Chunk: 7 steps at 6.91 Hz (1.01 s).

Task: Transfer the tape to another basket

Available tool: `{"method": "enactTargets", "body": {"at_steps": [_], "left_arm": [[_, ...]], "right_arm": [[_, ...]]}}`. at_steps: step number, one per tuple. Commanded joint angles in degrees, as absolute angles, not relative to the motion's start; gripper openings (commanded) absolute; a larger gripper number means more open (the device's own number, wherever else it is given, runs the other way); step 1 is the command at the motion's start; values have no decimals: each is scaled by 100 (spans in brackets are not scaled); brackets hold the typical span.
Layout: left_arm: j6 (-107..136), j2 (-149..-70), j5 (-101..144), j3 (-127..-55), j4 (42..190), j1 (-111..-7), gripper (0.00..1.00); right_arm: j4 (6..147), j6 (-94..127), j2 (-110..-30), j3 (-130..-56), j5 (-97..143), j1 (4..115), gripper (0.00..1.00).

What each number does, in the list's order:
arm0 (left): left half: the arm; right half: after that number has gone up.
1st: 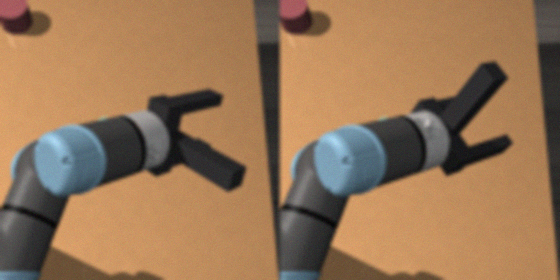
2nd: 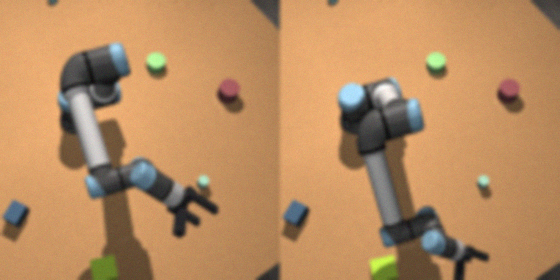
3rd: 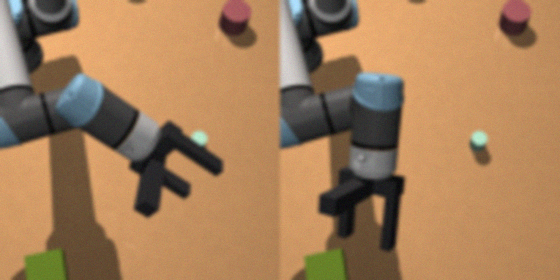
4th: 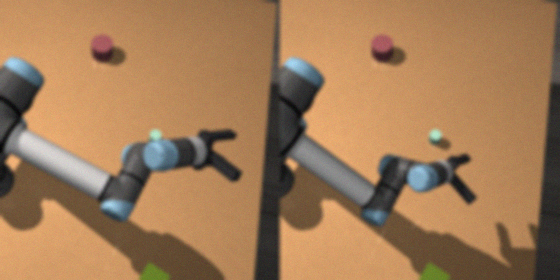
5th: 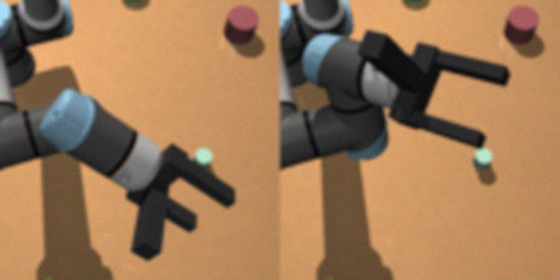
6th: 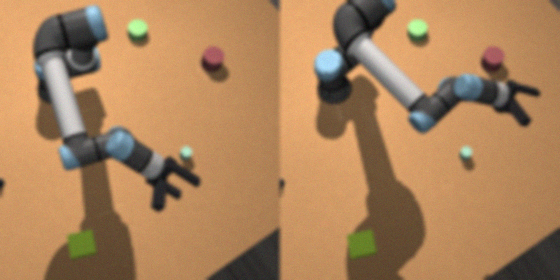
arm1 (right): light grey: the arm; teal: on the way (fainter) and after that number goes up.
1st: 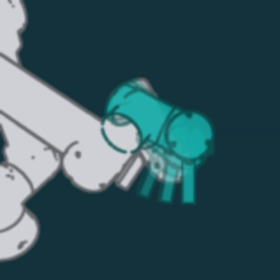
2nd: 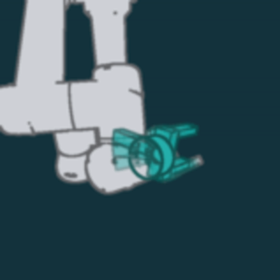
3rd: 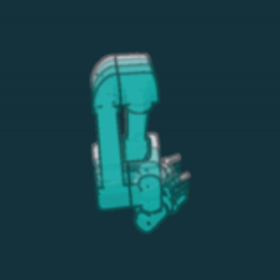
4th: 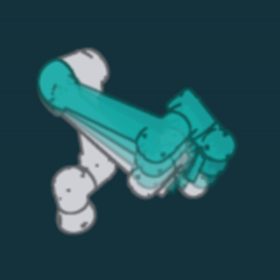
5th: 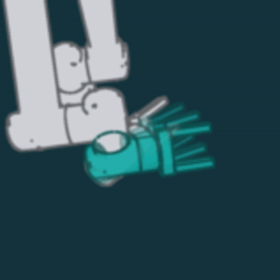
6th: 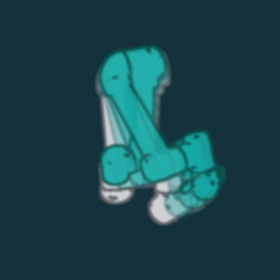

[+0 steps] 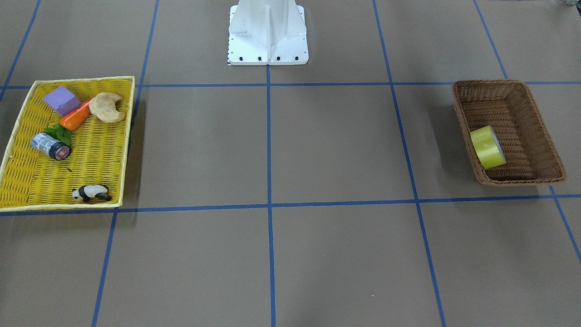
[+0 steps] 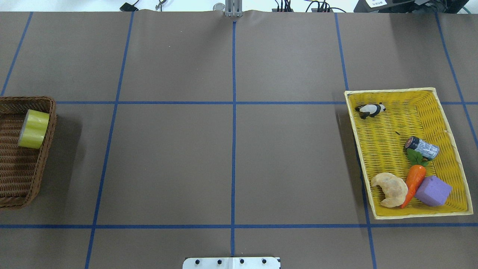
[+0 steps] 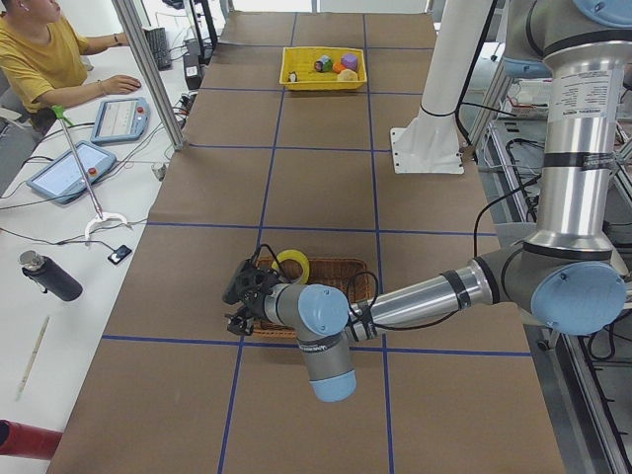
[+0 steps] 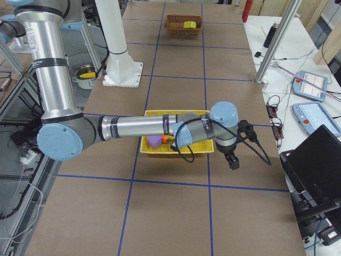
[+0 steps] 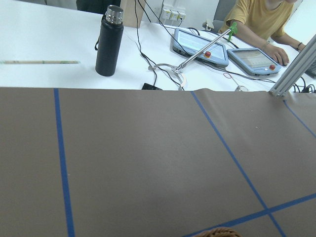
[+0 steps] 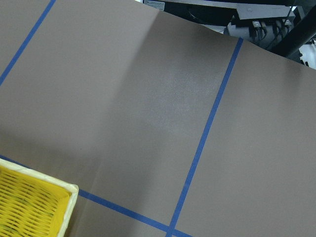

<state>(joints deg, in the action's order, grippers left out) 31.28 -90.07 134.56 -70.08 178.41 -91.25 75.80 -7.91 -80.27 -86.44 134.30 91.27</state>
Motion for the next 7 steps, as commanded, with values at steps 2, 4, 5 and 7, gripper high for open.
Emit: {"method": "enactTargets", "body": {"at_steps": [2, 4, 5, 7], "left_arm": [[349, -8930, 12921, -7785, 14985, -9465, 98], [-277, -8930, 12920, -8128, 12886, -9448, 99], [-516, -8895, 12929, -8382, 11971, -9466, 99], [-527, -8797, 13016, -9031, 9201, -9466, 99]], "right_arm": [[7576, -800, -8200, -8631, 13403, 9167, 100], [7532, -800, -8376, -8640, 13421, 9255, 100], [7524, -800, -8446, -8657, 13421, 9281, 100], [7515, -1323, -8656, -8675, 13325, 9308, 100]]}}
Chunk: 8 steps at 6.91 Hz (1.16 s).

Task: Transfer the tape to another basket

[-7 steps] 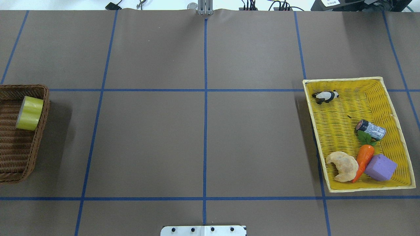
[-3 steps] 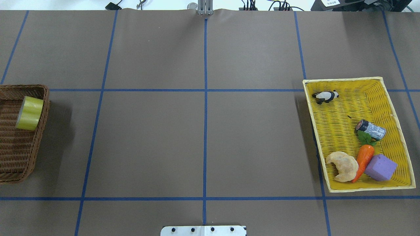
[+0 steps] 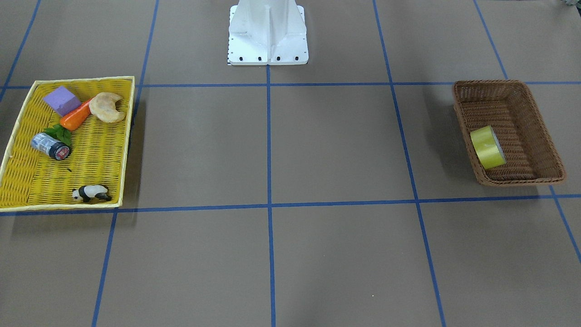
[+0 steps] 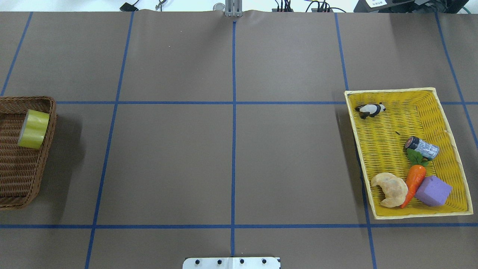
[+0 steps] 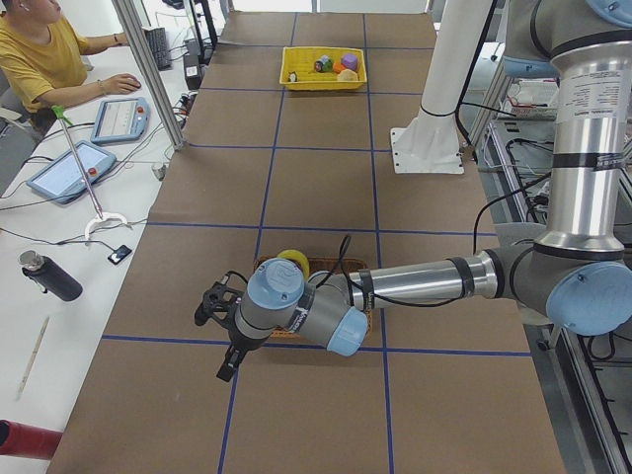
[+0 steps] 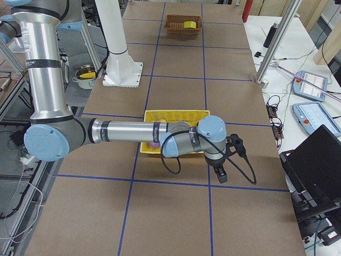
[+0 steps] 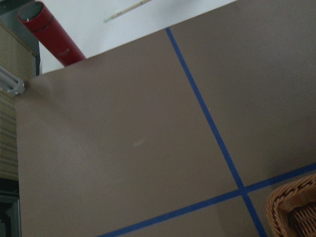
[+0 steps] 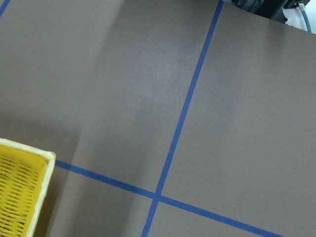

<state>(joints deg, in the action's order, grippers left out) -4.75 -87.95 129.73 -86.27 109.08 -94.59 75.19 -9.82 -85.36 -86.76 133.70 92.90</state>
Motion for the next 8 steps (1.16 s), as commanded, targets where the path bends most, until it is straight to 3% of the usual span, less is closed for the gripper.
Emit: {"method": "enactTargets", "body": {"at_steps": [1, 2, 8], "left_arm": [[-536, -8720, 13025, -9653, 8367, -9466, 99], [-536, -8466, 13060, -9998, 8393, -9475, 99], [-501, -8271, 13781, -10046, 8367, -9475, 99]], "right_arm": [[7523, -1466, -8736, -8657, 13324, 9360, 100], [7576, -1468, -8789, -8649, 13185, 9360, 100], [8059, -626, -9062, -8736, 13199, 9352, 100]]}}
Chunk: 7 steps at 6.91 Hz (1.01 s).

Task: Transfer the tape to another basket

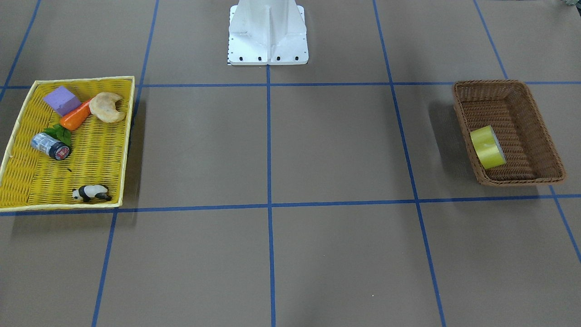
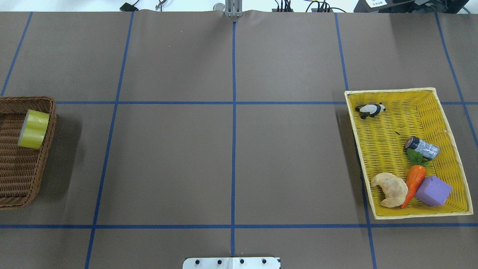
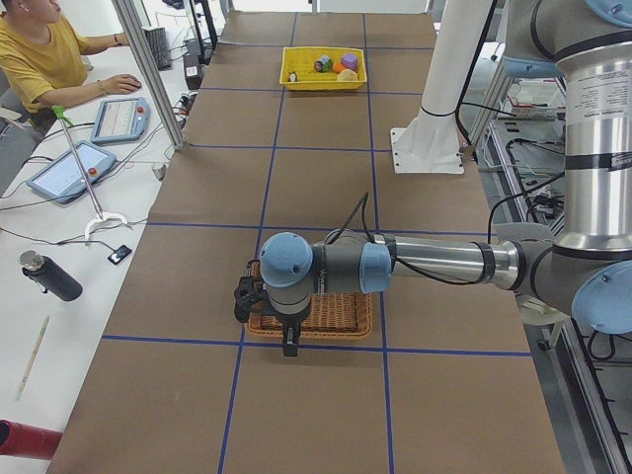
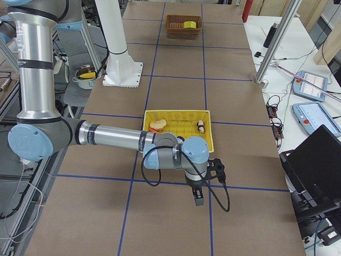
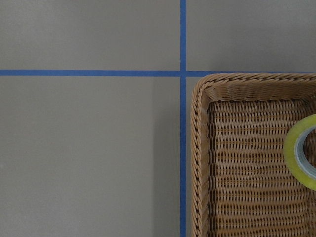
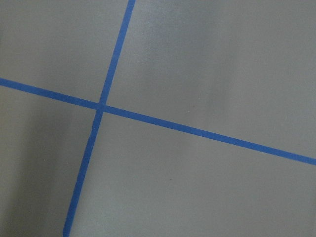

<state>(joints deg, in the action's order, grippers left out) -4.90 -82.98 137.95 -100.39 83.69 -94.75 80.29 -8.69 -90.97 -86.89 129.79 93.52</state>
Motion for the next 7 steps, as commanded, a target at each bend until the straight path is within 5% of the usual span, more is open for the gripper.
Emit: {"method": "enactTargets", "body": {"at_steps": [1, 7], "left_arm": [[-518, -8175, 13781, -10046, 8367, -9475, 99], [-536, -8130, 13790, -10063, 8376, -9466, 99]], "right_arm": [[8355, -581, -8931, -8754, 13288, 9343, 100], [8552, -642, -8921, -8737, 13236, 9185, 100]]}}
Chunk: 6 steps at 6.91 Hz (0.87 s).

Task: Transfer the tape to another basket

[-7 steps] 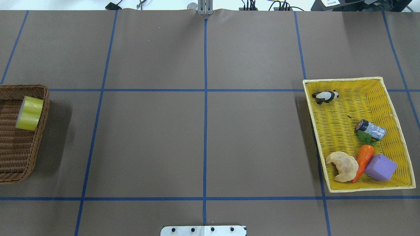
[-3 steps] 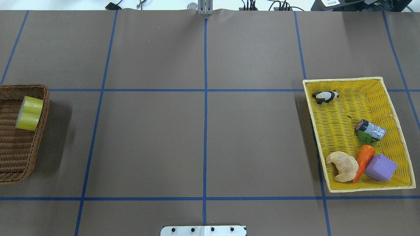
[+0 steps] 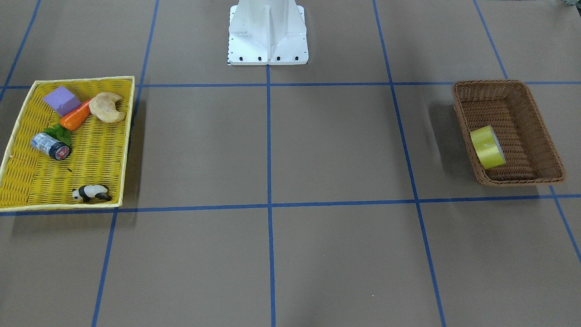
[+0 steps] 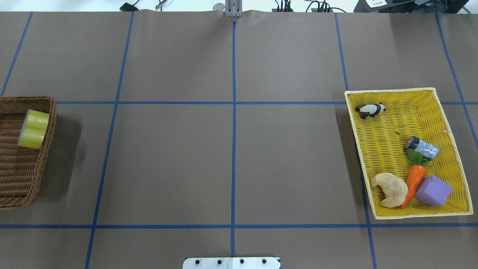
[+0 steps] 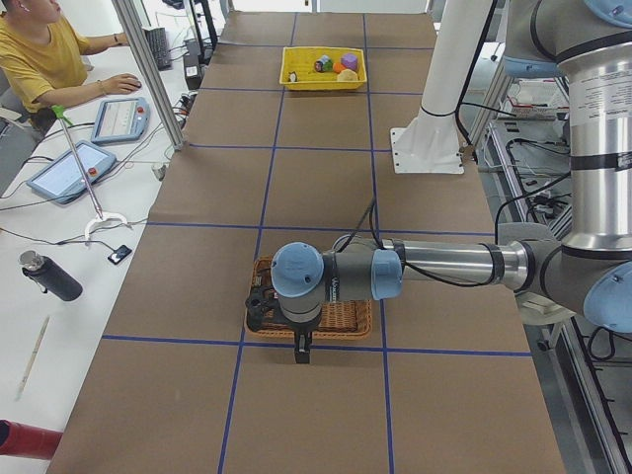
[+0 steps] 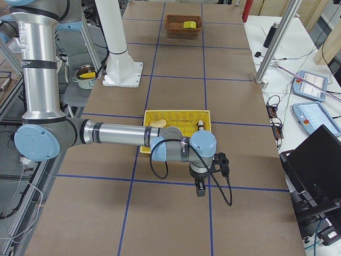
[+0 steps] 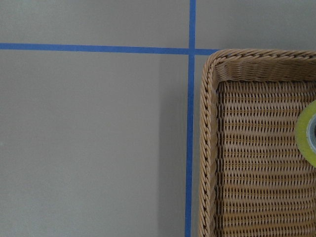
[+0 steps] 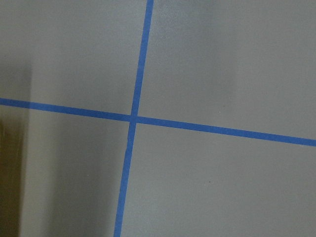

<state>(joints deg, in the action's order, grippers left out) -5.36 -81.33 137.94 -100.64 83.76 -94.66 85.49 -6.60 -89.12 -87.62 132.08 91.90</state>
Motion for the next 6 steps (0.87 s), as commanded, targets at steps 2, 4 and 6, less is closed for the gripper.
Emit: {"method": "enactTargets", "body": {"at_steps": [2, 4, 6], "left_arm": [[-536, -8130, 13790, -10063, 8376, -9466, 99], [-536, -8130, 13790, -10063, 8376, -9475, 99], [-536, -8139, 13799, -10081, 8376, -9466, 99]], "right_arm": [[8552, -677, -8921, -8771, 13236, 9185, 100], [8552, -668, -8921, -8771, 13254, 9150, 100], [8552, -668, -8912, -8771, 13254, 9088, 100]]}}
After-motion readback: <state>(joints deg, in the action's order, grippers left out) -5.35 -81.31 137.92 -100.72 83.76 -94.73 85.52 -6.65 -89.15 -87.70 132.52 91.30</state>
